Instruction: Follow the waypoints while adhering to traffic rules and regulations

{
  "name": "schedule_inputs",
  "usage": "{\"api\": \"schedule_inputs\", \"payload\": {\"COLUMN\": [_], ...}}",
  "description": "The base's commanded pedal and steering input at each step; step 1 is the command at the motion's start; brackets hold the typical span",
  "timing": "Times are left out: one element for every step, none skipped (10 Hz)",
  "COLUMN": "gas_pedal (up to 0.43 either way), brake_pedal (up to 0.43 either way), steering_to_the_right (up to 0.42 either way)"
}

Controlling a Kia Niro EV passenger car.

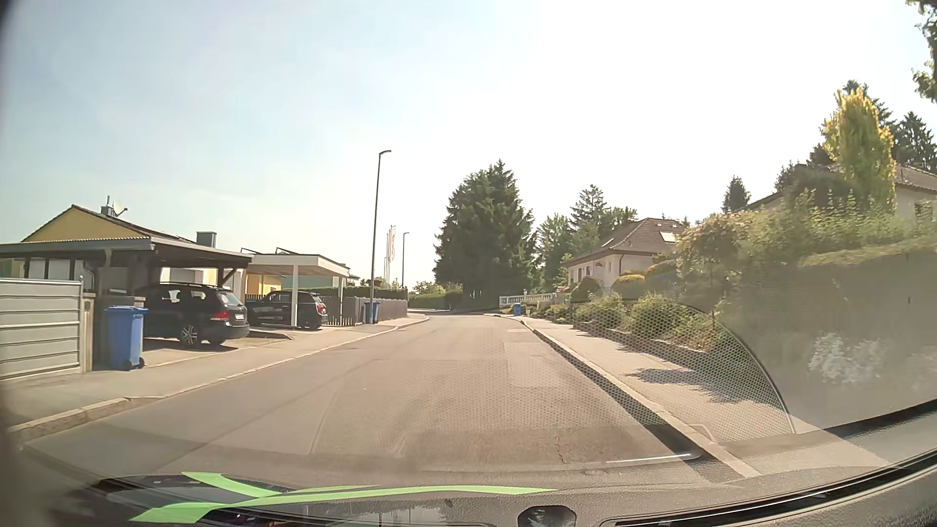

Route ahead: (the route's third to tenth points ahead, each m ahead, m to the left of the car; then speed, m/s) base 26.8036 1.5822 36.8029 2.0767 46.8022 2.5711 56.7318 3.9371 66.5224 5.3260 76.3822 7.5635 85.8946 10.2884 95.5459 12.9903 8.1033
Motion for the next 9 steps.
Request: {"api": "schedule_inputs", "payload": {"gas_pedal": [0.189, 0.169, 0.150, 0.138, 0.118, 0.110, 0.110, 0.110, 0.110], "brake_pedal": [0.000, 0.000, 0.000, 0.000, 0.000, 0.000, 0.000, 0.000, 0.000], "steering_to_the_right": [-0.008, -0.008, -0.008, -0.009, -0.009, -0.008, -0.007, -0.007, -0.007]}}
